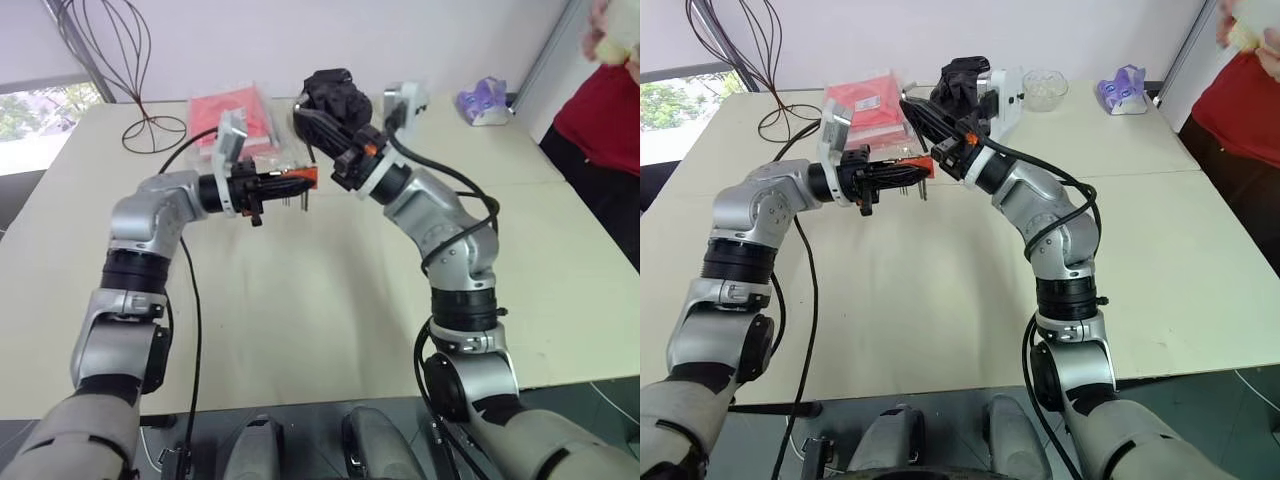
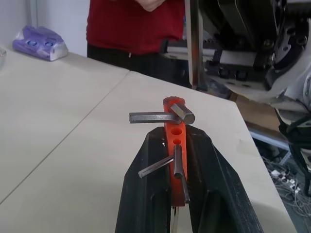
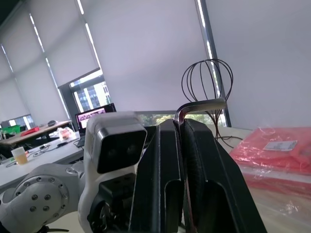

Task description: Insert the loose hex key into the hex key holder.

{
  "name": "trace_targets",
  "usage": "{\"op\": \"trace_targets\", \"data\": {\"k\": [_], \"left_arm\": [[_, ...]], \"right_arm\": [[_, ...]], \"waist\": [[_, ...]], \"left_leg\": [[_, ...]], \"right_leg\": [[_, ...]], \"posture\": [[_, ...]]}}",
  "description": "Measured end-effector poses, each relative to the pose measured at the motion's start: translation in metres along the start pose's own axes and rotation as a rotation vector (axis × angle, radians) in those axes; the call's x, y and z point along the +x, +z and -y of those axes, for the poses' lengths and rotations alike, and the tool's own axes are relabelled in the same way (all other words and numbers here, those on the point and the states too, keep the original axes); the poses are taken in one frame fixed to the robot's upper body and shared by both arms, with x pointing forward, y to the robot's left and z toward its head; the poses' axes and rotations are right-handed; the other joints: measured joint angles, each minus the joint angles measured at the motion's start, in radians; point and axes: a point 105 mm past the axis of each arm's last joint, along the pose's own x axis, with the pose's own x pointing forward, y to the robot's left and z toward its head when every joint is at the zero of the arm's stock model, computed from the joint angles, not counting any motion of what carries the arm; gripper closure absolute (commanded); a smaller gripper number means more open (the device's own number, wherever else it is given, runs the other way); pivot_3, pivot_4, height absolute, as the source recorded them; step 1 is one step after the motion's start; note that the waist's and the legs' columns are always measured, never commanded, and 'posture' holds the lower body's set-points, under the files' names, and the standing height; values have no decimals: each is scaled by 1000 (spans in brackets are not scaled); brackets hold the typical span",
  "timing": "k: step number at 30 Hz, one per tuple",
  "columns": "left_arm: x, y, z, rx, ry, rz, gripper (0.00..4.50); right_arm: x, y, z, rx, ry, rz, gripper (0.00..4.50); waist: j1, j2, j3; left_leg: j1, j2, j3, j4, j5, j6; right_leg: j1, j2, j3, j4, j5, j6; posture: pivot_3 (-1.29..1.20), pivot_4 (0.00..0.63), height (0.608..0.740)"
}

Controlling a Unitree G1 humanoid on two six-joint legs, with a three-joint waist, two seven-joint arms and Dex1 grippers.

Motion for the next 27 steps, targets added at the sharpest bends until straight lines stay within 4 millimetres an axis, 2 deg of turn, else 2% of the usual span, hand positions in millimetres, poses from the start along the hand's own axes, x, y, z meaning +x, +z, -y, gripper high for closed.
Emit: {"op": "trace_targets", "data": {"k": [8,27], "left_arm": [[0,7,6,0,-31,21,4500],[1,2,9,6,-35,25,4500]], "right_arm": [[1,2,-2,-3,8,15,4425],[0,2,3,1,-10,24,4425]], "waist": [[1,0,0],[1,0,0]], "left_leg": [[0,0,0,0,0,0],[0,0,0,0,0,0]], "right_leg": [[0,0,0,0,0,0],[0,0,0,0,0,0]], "posture": [[0,150,740],[0,150,740]]}}
